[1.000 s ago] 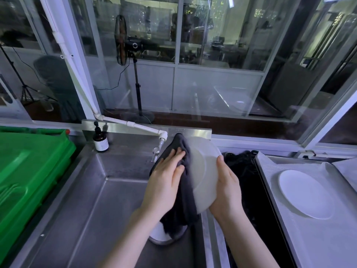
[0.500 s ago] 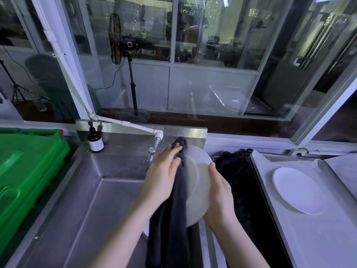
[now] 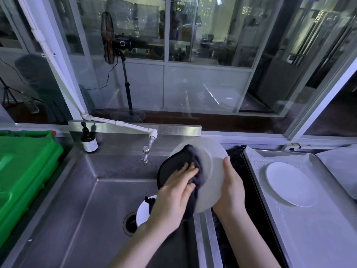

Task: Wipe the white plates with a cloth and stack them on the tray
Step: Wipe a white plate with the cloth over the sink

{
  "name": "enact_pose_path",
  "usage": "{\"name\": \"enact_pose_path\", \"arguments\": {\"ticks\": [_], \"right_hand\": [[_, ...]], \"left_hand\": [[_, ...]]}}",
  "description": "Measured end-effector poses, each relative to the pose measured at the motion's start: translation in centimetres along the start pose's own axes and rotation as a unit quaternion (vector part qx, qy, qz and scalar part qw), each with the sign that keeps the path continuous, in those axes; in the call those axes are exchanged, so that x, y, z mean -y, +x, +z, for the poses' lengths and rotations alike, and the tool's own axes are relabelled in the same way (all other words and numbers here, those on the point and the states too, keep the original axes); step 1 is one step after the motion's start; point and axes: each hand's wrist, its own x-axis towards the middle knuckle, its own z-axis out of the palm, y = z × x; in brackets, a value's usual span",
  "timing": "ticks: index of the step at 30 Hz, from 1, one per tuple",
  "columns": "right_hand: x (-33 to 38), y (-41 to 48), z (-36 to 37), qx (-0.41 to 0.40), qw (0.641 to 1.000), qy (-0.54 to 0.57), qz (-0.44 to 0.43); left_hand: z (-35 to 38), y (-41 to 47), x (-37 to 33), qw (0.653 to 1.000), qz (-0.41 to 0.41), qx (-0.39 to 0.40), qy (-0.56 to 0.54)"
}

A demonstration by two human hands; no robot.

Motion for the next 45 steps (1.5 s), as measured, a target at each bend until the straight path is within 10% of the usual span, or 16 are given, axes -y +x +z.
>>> {"name": "enact_pose_path", "arguments": {"ticks": [9,16,31,36,42,45], "right_hand": [[1.6,-0.9,-6.0,-0.017,0.998,-0.049,-0.045],[2.8,-0.8,-9.7,-0.075,0.997,-0.013,0.007],[3.8,-1.0,-16.6,0.036,0.955,-0.276,-0.104],[2.8,-1.7,-17.0,0.139,0.86,-0.468,-0.15],[3.5,-1.7,-17.3,0.21,0.671,-0.646,-0.298],[4.1,-1.1,-18.3,0.218,0.567,-0.7,-0.376]], "left_hand": [[3.7,2.5,-1.9,0.998,-0.06,-0.001,0.01],[8.4,-0.3,-6.5,0.992,0.102,0.071,0.001],[12.5,-1.2,-1.9,0.949,-0.313,0.04,0.006],[12.2,0.9,-1.4,0.929,-0.347,0.084,-0.096],[10.0,4.2,-1.0,0.812,-0.474,0.164,-0.3],[10.5,4.7,-0.2,0.833,-0.445,0.185,-0.271]]}}
